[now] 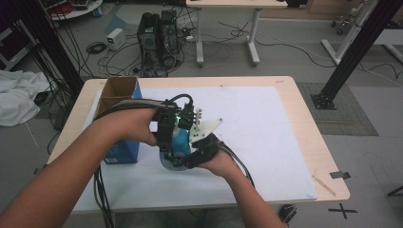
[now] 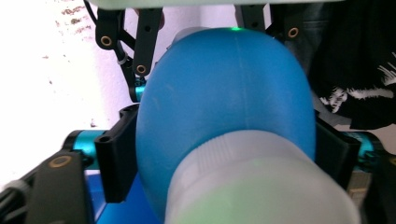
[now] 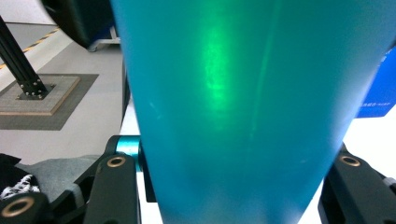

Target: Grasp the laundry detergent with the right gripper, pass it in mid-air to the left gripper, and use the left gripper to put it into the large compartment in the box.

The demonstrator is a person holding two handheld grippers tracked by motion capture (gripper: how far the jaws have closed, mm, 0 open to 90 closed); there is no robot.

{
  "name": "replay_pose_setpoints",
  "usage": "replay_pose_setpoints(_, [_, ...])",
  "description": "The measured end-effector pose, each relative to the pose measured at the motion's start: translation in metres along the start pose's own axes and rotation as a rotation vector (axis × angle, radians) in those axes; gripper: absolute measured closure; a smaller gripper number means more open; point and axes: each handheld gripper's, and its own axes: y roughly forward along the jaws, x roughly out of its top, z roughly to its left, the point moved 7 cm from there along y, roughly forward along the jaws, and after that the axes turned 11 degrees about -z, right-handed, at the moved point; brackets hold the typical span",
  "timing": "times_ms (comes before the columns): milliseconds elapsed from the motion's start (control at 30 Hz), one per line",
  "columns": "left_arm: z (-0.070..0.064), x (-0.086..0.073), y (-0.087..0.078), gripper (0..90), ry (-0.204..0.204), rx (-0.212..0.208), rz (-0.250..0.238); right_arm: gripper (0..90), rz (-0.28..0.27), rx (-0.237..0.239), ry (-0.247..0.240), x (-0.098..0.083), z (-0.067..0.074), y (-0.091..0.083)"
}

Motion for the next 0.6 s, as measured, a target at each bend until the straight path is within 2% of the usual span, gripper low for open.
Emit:
replay_pose_setpoints(100, [0.0026,0.001,0.0005,24.0,0.03,0.013,-0.001,44.6,0.016,0.008,0.029,-0.001,0.0026,-0.0011])
replay_pose_setpoints(167, [0.0001,0.0003,-0.0001,24.0,0.006,0.016,0.007,44.6,0.017,0.01,0.027,-0.0012,0.0026,-0.001])
replay_pose_setpoints(200, [0.0022,0.0009,-0.0006,24.9,0.028,0.026,0.007,44.6,0.018,0.013,0.025,-0.0013,0.0028,-0.001])
replay_pose_setpoints(267, [-0.0009,0.0005,-0.0009,28.8,0.011,0.009,0.004,44.6,0.011,0.013,0.009,-0.0007,0.0016,-0.0002])
replay_pose_setpoints(333, [-0.0034,-0.0002,-0.001,30.8,-0.006,0.009,0.011,44.6,0.03,0.019,0.056,-0.0018,0.0062,-0.0014])
replay_pose_setpoints(400, [-0.0024,0.0003,-0.0007,30.8,0.002,0.004,0.01,44.6,0.024,0.018,0.055,-0.0015,0.0062,-0.0004])
replay_pose_setpoints(433, [-0.0024,0.0003,-0.0007,30.8,0.005,0.009,0.012,44.6,0.032,0.016,0.073,-0.002,0.0074,-0.001])
replay_pose_setpoints(533, [-0.0014,0.001,0.0002,31.1,0.013,0.008,0.013,44.6,0.039,0.019,0.086,-0.0024,0.0088,-0.0013])
replay_pose_setpoints(567, [-0.0012,0.0012,0.0001,32.5,0.013,0.01,0.013,44.6,0.04,0.019,0.087,-0.0024,0.0091,-0.0014])
replay_pose_setpoints(600, [-0.0015,0.0012,0.0001,33.7,0.011,0.008,0.014,44.6,0.027,0.016,0.055,-0.0017,0.0062,-0.0004])
